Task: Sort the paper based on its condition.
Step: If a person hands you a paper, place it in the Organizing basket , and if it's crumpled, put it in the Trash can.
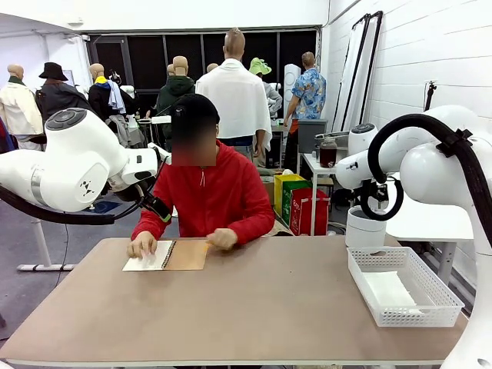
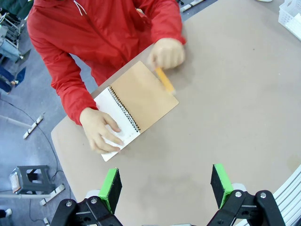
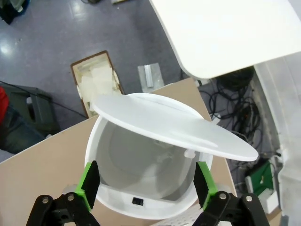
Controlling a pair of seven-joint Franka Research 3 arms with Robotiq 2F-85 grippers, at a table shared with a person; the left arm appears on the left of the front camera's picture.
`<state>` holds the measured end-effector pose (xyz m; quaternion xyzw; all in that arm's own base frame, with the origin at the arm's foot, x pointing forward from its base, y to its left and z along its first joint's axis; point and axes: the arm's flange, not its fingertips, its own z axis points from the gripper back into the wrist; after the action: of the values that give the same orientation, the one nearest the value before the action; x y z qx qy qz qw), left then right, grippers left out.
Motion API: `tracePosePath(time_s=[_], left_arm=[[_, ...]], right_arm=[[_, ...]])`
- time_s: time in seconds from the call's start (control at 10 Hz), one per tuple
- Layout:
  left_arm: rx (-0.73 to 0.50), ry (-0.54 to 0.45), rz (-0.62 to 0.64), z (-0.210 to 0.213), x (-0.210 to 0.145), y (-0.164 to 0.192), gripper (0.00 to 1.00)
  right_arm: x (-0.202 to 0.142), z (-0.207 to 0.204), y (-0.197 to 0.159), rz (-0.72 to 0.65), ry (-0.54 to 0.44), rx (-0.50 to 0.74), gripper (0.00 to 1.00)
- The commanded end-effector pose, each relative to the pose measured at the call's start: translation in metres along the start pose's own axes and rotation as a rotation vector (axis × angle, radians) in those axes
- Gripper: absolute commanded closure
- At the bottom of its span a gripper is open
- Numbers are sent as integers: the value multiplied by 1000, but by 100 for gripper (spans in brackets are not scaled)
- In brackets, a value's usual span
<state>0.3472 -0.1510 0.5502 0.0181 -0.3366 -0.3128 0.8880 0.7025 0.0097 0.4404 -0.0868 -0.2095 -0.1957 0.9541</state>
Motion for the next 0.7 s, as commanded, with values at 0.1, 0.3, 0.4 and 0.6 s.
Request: tracePosePath(time_s=[0.1, 0.3, 0.4, 0.6], left_arm=[[1, 0, -1, 0, 0, 0, 0], [1, 0, -1, 0, 0, 0, 0], [1, 0, -1, 0, 0, 0, 0], [1, 0, -1, 0, 0, 0, 0]], right_arm=[[3, 0, -2, -8, -14, 7, 0], [3, 0, -2, -8, -14, 7, 0], [3, 0, -2, -8, -14, 7, 0], [3, 0, -2, -8, -14, 7, 0]])
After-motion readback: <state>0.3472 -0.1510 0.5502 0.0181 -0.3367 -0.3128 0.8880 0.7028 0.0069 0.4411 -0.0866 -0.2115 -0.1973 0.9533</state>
